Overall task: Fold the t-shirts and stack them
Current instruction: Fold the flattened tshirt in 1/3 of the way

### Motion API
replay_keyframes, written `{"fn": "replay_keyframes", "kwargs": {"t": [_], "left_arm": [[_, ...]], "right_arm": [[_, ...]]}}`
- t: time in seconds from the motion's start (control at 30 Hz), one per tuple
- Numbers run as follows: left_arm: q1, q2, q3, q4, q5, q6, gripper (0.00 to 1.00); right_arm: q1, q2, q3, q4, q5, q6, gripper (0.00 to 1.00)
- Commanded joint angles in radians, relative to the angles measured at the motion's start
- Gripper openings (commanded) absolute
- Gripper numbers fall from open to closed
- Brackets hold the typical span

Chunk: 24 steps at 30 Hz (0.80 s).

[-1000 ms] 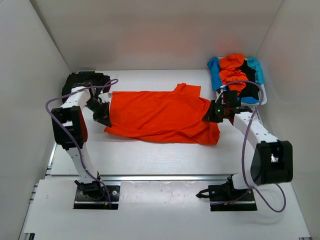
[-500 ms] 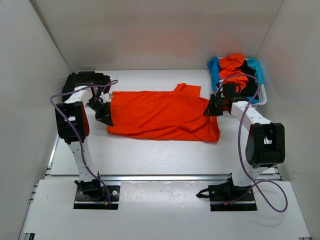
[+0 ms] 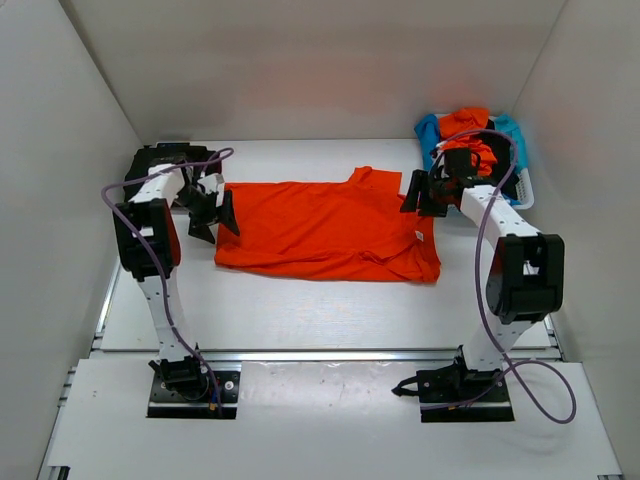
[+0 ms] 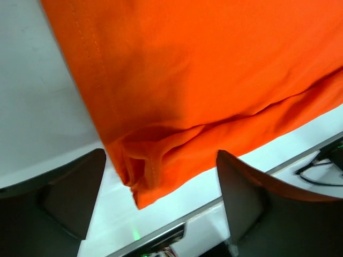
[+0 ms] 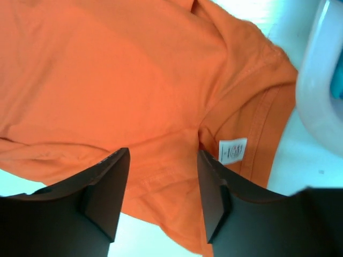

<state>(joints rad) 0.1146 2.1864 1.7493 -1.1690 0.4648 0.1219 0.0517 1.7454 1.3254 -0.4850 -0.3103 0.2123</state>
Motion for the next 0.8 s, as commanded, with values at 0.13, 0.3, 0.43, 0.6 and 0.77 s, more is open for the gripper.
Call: {"fn": "replay_keyframes", "kwargs": {"t": [0.13, 0.3, 0.43, 0.6, 0.77], "left_arm": [[0.091, -0.294, -0.155, 0.232, 0.015, -0.034, 0.99], [0.005, -0.625, -0.536, 0.440, -0.204, 0.077, 0.86], [-0.010, -0.630, -0.652, 0.385, -0.222, 0.023, 0.58], [-0.009, -0.557, -0.640, 0.385, -0.259, 0.019, 0.36], [-0.149, -0.717, -0.671, 0.486, -0.422, 0.268, 0.46]], "right_arm": [[-0.033, -0.249, -0.175, -0.072, 0.060, 0.032, 0.58], [-0.097, -0.334, -0.346, -0.135, 0.080, 0.070, 0.61], [-0.136, -0.411, -0.465, -0.096, 0.065, 0.113, 0.61], [-0.107, -0.392, -0.485, -0.093, 0.063, 0.111, 0.61], [-0.079, -0.408, -0.488, -0.083, 0.070, 0.137, 0.62]]}}
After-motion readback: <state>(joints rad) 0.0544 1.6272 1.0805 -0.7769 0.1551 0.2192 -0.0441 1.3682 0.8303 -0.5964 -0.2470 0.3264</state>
